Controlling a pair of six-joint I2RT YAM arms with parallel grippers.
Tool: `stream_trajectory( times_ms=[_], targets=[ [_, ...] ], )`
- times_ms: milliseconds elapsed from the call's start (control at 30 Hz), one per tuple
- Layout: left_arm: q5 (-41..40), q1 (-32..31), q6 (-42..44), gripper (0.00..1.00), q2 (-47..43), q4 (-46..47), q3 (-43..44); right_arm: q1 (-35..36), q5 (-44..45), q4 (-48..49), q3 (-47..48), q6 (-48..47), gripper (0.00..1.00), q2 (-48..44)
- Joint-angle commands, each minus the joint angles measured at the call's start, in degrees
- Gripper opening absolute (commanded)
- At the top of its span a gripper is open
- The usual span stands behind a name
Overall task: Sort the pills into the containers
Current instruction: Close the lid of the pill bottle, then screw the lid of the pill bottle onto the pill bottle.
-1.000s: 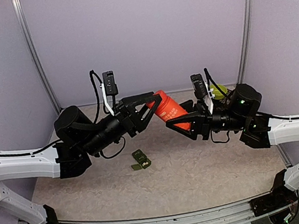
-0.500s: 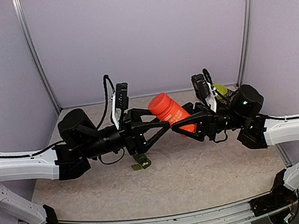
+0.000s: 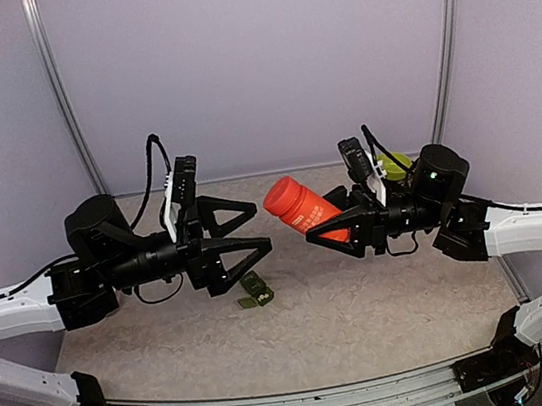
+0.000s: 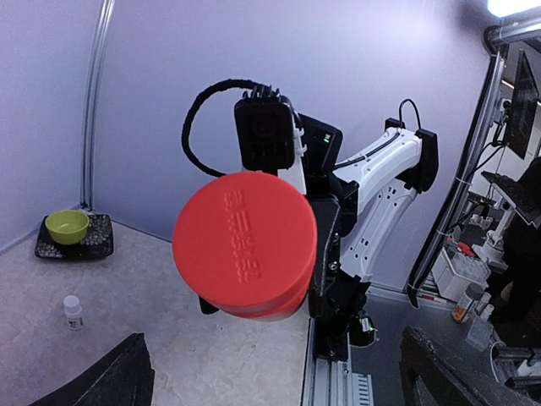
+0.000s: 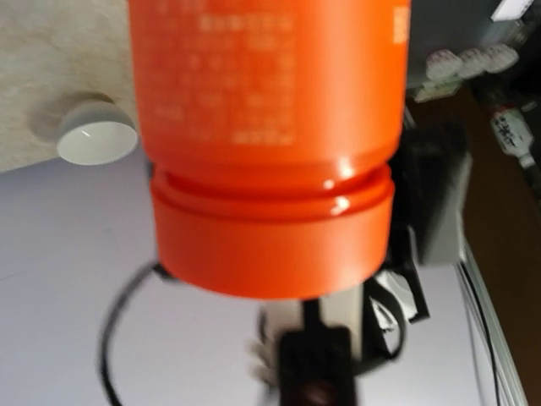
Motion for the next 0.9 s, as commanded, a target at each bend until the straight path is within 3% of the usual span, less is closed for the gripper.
stream_trajectory(
  times_ms=[0, 433, 667, 867],
  targets=[
    [0.4, 0.8, 11.9, 0.99, -4.1, -8.1, 0.1, -0.7, -2.1, -9.4, 2.6, -6.1, 0.00, -2.8],
    [9.1, 2.4, 28.9, 0.95, 3.0, -24.7, 13.0, -0.8, -16.5, -11.9, 1.8, -6.2, 0.00, -1.2],
    [16.5, 2.6, 30.6, 0.78, 6.3, -28.0, 16.9, -0.8, -19.0, -9.7, 1.6, -6.4, 0.00, 0.0],
    [18.1, 2.5, 30.4, 0.77, 6.1, -27.6, 17.2, -0.8, -20.3, -6.6, 1.9, -4.5, 0.00, 2.8]
  ],
)
